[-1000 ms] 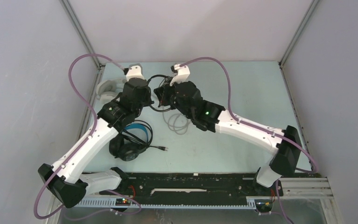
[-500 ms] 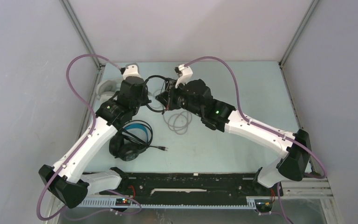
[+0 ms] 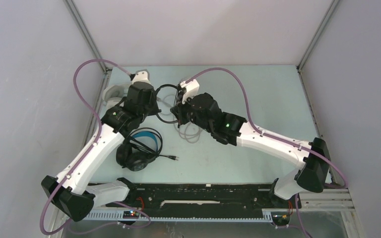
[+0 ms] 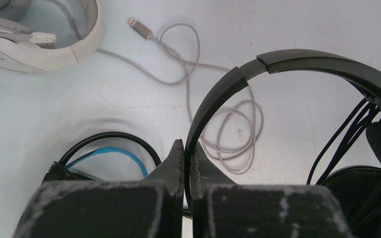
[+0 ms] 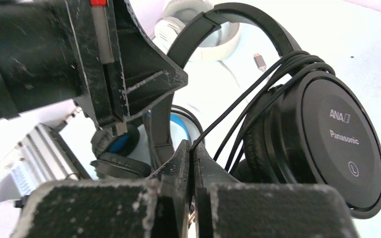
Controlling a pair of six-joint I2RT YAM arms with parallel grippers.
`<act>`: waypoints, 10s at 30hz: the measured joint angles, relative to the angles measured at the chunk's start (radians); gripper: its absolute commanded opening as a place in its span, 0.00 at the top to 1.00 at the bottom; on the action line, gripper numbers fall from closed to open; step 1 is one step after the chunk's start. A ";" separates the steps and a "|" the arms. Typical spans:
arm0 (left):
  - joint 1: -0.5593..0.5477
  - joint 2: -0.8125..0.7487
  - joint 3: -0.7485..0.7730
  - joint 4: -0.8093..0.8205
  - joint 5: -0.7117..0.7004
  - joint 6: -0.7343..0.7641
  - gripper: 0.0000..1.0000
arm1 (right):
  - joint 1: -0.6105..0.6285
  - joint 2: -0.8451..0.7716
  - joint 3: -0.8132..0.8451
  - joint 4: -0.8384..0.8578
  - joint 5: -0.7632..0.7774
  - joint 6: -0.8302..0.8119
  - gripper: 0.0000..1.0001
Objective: Wrap the headphones
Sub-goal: Wrap the headphones cable around the headphones, then place the headphones at the center of the board, then pick up the headphones from the center of the board.
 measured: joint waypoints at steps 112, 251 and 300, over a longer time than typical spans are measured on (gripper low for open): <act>-0.184 0.902 0.627 0.059 0.076 -0.019 0.99 | 0.068 -1.180 -0.453 -0.389 0.259 0.138 0.00; 0.428 0.780 0.608 0.026 0.483 0.300 1.00 | -0.108 -0.644 -0.554 -0.008 0.156 0.027 0.02; 0.049 0.046 0.007 0.581 0.749 -0.291 0.46 | -0.136 -0.105 -0.304 0.611 0.047 -0.064 0.99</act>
